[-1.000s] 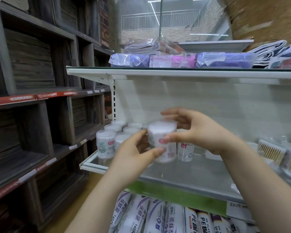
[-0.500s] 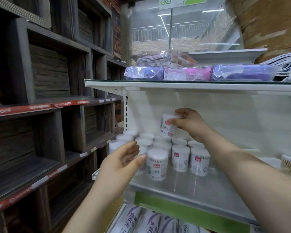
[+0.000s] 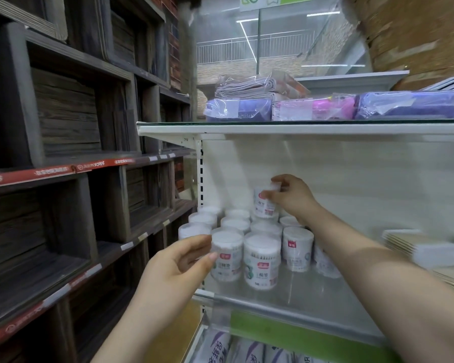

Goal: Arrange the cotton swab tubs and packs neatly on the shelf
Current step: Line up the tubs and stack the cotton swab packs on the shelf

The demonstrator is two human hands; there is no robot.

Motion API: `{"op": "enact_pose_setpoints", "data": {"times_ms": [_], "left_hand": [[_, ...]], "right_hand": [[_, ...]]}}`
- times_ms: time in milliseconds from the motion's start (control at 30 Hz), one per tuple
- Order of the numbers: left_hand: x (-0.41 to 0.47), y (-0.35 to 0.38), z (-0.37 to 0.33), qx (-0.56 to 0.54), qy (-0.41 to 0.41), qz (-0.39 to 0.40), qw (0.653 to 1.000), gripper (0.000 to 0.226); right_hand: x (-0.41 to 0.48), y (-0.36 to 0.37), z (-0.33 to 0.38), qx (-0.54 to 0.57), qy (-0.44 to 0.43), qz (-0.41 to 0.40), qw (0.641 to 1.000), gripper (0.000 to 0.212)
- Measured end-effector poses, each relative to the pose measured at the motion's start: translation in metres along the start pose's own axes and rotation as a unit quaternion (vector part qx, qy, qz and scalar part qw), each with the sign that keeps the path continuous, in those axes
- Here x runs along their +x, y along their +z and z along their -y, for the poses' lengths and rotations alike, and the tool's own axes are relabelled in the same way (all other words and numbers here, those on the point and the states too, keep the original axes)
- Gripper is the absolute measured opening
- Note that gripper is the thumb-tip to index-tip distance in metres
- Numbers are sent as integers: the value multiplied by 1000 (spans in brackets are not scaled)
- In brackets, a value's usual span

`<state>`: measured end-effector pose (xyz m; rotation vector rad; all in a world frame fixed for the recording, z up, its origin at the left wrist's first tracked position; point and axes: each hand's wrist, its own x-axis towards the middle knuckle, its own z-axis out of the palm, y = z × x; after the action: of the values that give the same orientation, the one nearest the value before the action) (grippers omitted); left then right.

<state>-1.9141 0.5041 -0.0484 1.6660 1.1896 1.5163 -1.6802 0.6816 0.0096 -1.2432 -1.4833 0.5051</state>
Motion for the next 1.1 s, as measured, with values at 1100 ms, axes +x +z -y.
{"op": "enact_pose_setpoints", "data": {"times_ms": [1100], "left_hand": [[5, 181, -38, -163, 47, 243, 955, 34]], "right_hand": [[-231, -187, -6, 102, 119, -65, 985, 23]]}}
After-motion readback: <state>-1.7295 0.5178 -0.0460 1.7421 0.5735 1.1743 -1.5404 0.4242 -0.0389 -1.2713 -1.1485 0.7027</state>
